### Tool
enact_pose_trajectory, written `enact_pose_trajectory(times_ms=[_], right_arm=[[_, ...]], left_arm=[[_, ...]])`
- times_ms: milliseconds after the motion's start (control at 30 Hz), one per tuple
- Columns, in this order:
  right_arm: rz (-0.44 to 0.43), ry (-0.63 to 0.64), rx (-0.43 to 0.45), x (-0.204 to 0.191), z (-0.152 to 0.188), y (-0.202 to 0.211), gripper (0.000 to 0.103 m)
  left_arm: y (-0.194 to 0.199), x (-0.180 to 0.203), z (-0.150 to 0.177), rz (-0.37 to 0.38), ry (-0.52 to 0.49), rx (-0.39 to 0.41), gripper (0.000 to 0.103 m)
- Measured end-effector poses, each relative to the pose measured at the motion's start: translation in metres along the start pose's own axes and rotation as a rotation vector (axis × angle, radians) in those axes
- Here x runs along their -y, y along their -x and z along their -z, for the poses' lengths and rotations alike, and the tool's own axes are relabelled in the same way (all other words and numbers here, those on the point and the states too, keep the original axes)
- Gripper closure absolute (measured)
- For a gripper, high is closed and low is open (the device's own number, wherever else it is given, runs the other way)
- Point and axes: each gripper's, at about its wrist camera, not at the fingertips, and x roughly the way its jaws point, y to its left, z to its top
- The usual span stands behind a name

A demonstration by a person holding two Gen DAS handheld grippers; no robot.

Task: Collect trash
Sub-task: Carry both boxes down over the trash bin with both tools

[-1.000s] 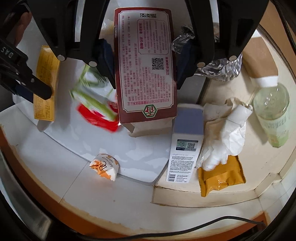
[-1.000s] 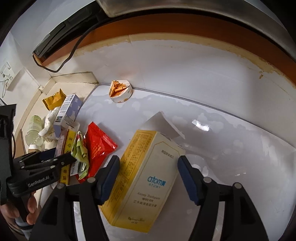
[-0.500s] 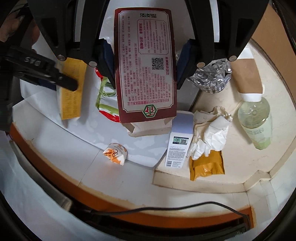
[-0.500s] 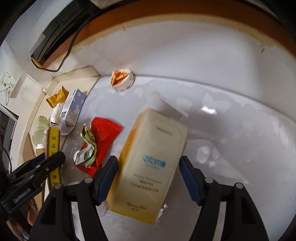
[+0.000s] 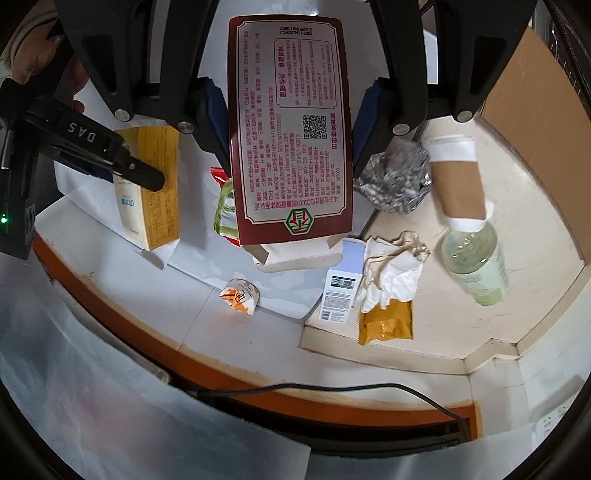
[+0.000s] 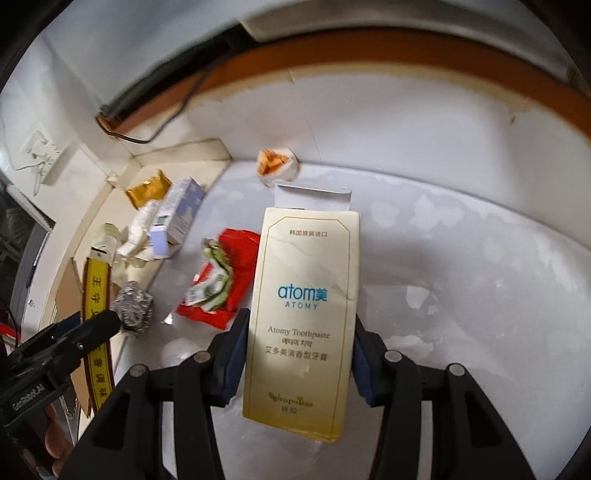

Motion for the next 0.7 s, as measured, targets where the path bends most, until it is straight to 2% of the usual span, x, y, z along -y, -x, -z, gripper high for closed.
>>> enact_pose_trajectory(times_ms=[267, 467, 700], right_arm=[[-0.058, 0.065, 0.062, -0.024, 0.023, 0.041, 0.054], [-0.127, 0.133, 0.043, -0.053, 0.055, 0.059, 0.054], [-0.209, 0.273, 0.019, -0.098, 0.099, 0.074, 0.054]], left_arm=[[0.047, -0.003, 0.027, -0.008, 0.02, 0.056, 0.046], [0.085, -0.011, 0.062, -0.038, 0.048, 0.087, 0.046], [0.117, -0.025, 0.115, -0.123, 0.076, 0.094, 0.046]])
